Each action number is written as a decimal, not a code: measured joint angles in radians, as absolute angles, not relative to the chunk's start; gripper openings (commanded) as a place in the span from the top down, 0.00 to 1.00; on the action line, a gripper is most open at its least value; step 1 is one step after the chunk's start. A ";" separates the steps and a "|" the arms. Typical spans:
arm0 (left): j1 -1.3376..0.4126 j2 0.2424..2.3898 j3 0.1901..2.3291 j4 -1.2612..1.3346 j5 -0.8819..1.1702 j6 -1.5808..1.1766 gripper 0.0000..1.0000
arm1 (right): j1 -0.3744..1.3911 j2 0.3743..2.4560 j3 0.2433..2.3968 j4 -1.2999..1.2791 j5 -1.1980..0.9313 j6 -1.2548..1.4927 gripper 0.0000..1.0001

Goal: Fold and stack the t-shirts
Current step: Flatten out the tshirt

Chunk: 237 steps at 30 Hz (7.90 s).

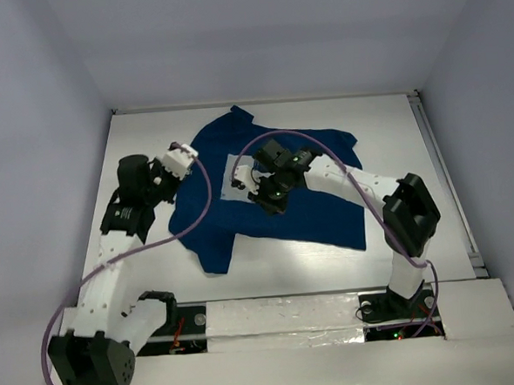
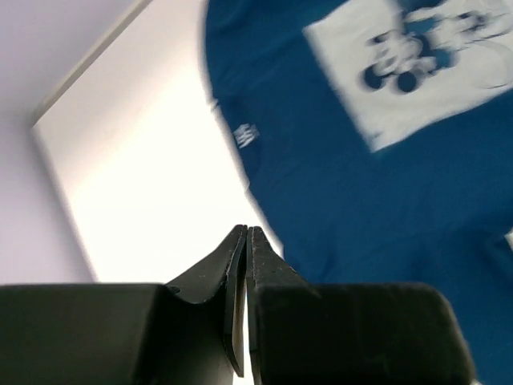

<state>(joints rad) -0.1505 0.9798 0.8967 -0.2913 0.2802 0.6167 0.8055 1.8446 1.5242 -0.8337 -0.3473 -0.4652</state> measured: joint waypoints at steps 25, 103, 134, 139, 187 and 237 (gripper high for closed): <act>-0.064 0.618 0.699 -0.306 0.070 0.495 1.00 | 1.034 2.285 1.837 -0.717 -0.456 -0.318 1.00; -0.450 1.524 0.717 -0.155 0.608 0.796 1.00 | 0.747 2.287 1.869 -0.779 -0.360 -0.192 1.00; -0.450 1.523 1.052 -0.955 0.677 1.157 1.00 | 0.743 2.267 1.856 -0.833 -0.397 -0.240 0.81; -0.450 1.552 1.040 -0.913 0.705 1.148 1.00 | 0.711 2.123 1.778 -0.821 -0.398 -0.244 0.80; -0.457 1.635 0.915 -0.573 0.453 0.934 1.00 | 0.410 1.578 1.617 -0.755 -0.443 -0.293 0.83; -0.176 2.345 2.026 -0.861 0.409 0.691 1.00 | 0.296 2.016 1.809 -0.799 -0.153 -0.231 1.00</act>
